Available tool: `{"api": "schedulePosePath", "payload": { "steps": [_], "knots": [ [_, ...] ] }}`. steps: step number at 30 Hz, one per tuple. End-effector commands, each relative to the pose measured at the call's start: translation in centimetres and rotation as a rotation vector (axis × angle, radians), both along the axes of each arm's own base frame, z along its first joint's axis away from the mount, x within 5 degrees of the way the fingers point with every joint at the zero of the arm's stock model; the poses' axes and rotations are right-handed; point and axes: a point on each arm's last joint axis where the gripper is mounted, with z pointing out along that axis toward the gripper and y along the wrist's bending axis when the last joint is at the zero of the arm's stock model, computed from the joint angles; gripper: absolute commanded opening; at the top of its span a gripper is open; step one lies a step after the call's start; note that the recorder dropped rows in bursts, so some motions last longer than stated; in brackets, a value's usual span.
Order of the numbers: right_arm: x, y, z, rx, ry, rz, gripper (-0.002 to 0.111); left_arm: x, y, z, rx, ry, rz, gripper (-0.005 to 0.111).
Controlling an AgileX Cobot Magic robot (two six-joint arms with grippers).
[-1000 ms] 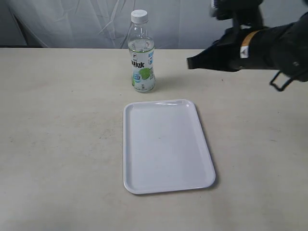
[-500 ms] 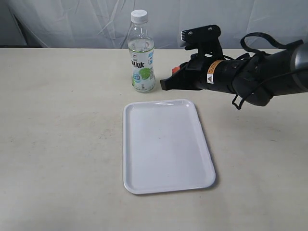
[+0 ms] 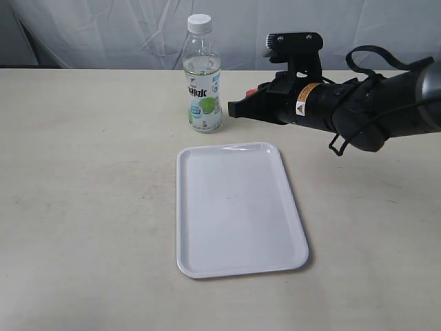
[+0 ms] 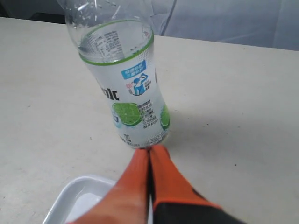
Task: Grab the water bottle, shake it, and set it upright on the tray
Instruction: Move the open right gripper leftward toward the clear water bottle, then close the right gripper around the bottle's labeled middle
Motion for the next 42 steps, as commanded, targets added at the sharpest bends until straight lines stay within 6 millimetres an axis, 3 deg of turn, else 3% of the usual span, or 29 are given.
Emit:
{"api": "schedulePosePath", "payload": {
  "steps": [1, 13, 17, 23, 25, 27, 30, 33, 42],
  "knots": [
    [0.1, 0.2, 0.4, 0.017, -0.015, 0.002, -0.001, 0.0, 0.0, 0.1, -0.011, -0.016, -0.001, 0.000],
    [0.9, 0.7, 0.9, 0.040, -0.041, 0.004, -0.001, 0.0, 0.0, 0.1, -0.011, -0.016, -0.001, 0.000],
    [2.0, 1.2, 0.2, -0.046, -0.010, 0.007, -0.001, 0.0, 0.0, 0.1, -0.011, -0.016, -0.001, 0.000],
    [2.0, 2.0, 0.0, -0.083, -0.061, 0.085, 0.001, 0.0, 0.0, 0.1, -0.011, -0.016, -0.001, 0.000],
    [2.0, 2.1, 0.0, -0.072, -0.069, 0.090, 0.010, 0.0, 0.0, 0.1, -0.011, -0.016, -0.001, 0.000],
    [2.0, 2.2, 0.0, -0.065, -0.073, 0.094, 0.027, 0.0, 0.0, 0.1, -0.011, -0.016, -0.001, 0.000],
    [2.1, 2.3, -0.2, -0.054, -0.079, 0.100, 0.070, 0.0, 0.0, 0.1, -0.011, -0.016, -0.001, 0.000],
    [2.5, 2.6, -0.7, -0.056, -0.075, 0.100, 0.105, 0.0, 0.0, 0.1, -0.011, -0.016, -0.001, 0.000],
    [3.6, 3.6, -1.5, -0.040, -0.091, 0.112, 0.104, 0.0, 0.0, 0.1, -0.011, -0.016, -0.001, 0.000]
  ]
}}
